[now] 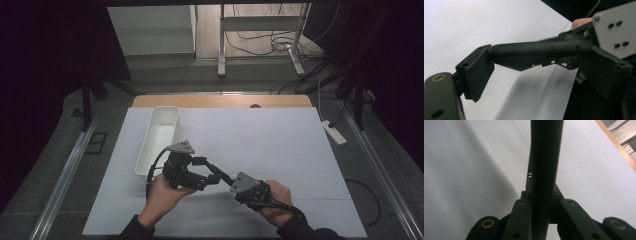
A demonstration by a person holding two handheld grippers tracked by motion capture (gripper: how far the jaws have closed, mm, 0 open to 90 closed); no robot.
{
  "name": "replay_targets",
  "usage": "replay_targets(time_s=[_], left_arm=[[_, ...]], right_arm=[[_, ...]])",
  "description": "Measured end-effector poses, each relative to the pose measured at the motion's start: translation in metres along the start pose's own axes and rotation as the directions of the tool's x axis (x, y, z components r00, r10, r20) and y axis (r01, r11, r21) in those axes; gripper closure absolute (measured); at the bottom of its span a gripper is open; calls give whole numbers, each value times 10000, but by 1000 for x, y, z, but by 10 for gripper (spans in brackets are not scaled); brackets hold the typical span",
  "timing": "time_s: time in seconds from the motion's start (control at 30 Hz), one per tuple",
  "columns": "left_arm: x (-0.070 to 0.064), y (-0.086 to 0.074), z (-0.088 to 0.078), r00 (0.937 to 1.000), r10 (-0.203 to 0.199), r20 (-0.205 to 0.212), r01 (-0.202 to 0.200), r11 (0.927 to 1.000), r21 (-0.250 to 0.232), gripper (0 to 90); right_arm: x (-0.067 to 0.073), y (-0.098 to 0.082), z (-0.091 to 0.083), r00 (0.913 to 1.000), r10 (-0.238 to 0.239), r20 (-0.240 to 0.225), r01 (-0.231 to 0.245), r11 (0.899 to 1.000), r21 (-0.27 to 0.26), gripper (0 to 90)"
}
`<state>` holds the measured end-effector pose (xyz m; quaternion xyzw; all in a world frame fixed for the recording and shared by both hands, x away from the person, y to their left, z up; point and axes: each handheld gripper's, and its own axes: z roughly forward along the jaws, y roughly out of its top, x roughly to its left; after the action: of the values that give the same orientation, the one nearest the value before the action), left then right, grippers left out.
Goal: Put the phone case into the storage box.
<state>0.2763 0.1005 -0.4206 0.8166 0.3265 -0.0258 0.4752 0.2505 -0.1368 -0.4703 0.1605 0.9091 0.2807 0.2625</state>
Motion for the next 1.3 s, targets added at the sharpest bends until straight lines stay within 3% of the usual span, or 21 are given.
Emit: replay_targets(time_s=[0.03,0.2,0.47,0.73,0.97,1.0,1.03,1.07,1.13,1.17,1.27,1.3], left_arm=[[-1,0,0,9996,177,-211,-177,9998,28,143],[0,-1,0,9985,278,-479,-276,9996,54,84],[0,-3,-3,9948,693,-741,-690,9976,70,47],[1,-7,-4,9916,971,-856,-956,9952,214,17],[4,-9,-8,9911,1134,-699,-1125,9935,174,0],[4,-9,-8,9911,1134,-699,-1125,9935,174,0],[4,-9,-9,9907,1169,-691,-1161,9931,163,0],[6,-10,-10,9904,1205,-683,-1200,9927,112,0],[7,-11,-11,9894,1284,-675,-1282,9917,73,0],[7,-11,-11,9894,1284,-675,-1282,9917,73,0],[8,-11,-14,9875,1480,-546,-1486,9889,-75,0],[8,-11,-14,9875,1480,-546,-1486,9889,-75,0]], right_arm=[[-1,0,0,10000,63,-23,-63,10000,31,855],[-7,-5,2,9977,523,-434,-518,9986,120,856],[-16,-8,-2,9891,1006,-1076,-1011,9949,15,854],[-26,-12,-8,9688,1438,-2018,-1512,9883,-217,854],[-33,-16,-11,9396,1597,-3028,-1775,9836,-321,854],[-33,-16,-11,9396,1597,-3028,-1775,9836,-321,854],[-35,-16,-12,9243,1767,-3383,-2002,9791,-355,854],[-35,-17,-12,9171,1843,-3535,-2100,9771,-354,854],[-37,-17,-13,9062,1907,-3774,-2220,9742,-409,854],[-37,-17,-13,9062,1907,-3774,-2220,9742,-409,854],[-41,-19,-15,8772,2066,-4335,-2503,9671,-457,854],[-41,-19,-15,8772,2066,-4335,-2503,9671,-457,854]])
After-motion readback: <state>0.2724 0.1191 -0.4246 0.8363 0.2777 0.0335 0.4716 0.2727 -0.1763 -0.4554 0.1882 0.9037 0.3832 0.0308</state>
